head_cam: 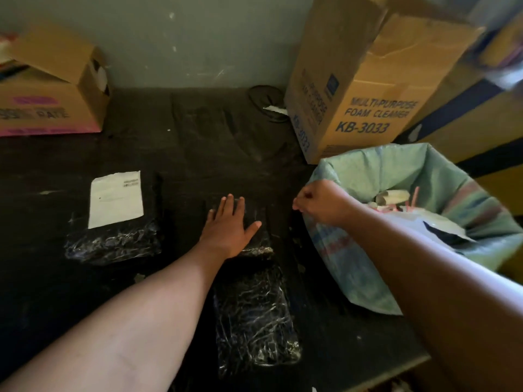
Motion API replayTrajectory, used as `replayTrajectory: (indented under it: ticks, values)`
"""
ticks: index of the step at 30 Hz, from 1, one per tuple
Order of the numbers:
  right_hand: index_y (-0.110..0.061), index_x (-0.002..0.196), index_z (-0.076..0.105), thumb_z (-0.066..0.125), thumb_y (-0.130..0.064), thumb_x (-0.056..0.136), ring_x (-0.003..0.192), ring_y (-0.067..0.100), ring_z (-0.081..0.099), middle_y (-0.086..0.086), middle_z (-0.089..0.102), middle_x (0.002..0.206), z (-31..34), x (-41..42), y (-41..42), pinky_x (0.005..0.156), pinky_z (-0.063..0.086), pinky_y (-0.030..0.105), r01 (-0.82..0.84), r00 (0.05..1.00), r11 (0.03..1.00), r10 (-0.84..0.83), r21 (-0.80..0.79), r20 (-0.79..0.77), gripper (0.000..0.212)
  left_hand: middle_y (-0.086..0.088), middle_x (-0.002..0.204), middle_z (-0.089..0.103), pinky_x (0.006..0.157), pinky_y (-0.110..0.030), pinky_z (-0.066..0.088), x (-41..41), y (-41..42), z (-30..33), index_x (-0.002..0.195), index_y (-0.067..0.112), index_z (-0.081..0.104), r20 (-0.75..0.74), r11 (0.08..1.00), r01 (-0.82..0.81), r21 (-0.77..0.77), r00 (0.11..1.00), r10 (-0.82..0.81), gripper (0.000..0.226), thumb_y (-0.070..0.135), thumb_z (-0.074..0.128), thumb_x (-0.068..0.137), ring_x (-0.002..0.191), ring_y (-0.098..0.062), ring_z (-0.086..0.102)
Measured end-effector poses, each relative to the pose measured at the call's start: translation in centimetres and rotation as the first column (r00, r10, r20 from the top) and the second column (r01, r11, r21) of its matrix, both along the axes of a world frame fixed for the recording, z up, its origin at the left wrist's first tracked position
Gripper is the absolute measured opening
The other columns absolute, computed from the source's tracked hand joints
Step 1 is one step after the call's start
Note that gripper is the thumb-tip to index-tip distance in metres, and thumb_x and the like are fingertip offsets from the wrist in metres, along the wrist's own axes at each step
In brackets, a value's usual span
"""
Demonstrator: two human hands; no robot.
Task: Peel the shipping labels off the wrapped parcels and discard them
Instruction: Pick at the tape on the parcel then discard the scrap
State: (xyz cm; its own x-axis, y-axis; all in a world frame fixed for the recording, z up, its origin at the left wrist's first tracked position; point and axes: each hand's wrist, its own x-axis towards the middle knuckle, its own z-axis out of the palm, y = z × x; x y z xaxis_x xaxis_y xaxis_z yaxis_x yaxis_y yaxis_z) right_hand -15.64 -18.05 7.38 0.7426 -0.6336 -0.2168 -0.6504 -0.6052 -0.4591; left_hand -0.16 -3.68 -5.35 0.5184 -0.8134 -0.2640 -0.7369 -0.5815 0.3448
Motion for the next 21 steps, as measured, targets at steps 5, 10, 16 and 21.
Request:
replayTrajectory:
  ticks: [5,10,16,21]
  values:
    - [-0.011,0.083,0.077,0.068,-0.023,0.084,0.069,0.020,0.063,0.002,0.073,0.077,5.5,-5.9,-3.1,0.061,0.045,0.025,0.040,0.997,0.979,-0.053,-0.201,-0.059,0.015,-0.003,0.169,-0.009,0.125,-0.047,0.004,-6.1,-5.8,5.4,0.162,0.024,0.001,0.001,0.975,0.159,-0.156,0.987,-0.160,0.083,0.070,0.027,0.098,0.155,-0.020,-0.008]
    - [-0.012,0.081,0.076,0.069,-0.019,0.081,0.074,0.018,0.063,0.003,0.072,0.080,9.2,-13.1,-7.3,0.067,0.046,0.026,0.204,0.975,0.928,-0.221,-0.312,-0.019,0.010,-0.006,0.169,-0.009,0.124,-0.049,0.011,-13.0,-11.0,8.1,0.162,0.021,0.007,-0.008,0.939,0.259,-0.225,0.964,-0.268,0.079,0.064,0.030,0.100,0.156,-0.022,-0.004]
    - [-0.021,0.086,0.065,0.078,-0.022,0.077,0.066,0.011,0.055,-0.003,0.064,0.081,11.0,-18.7,-11.6,0.058,0.042,0.023,0.219,0.974,0.918,-0.223,-0.330,0.024,0.016,-0.008,0.168,-0.015,0.124,-0.048,0.008,-15.7,-15.1,8.5,0.162,0.020,0.003,-0.019,0.970,0.177,-0.166,0.983,-0.183,0.074,0.059,0.026,0.104,0.155,-0.024,-0.013]
    - [-0.019,0.073,0.070,0.070,-0.038,0.087,0.068,0.015,0.062,-0.003,0.066,0.074,11.4,-20.9,-13.5,0.065,0.052,0.028,0.143,0.987,0.917,-0.158,-0.373,-0.007,0.024,-0.011,0.166,-0.023,0.125,-0.046,0.002,-16.7,-15.9,6.9,0.161,0.014,0.005,-0.009,0.983,0.112,-0.145,0.993,-0.115,0.076,0.059,0.024,0.103,0.152,-0.023,-0.024]
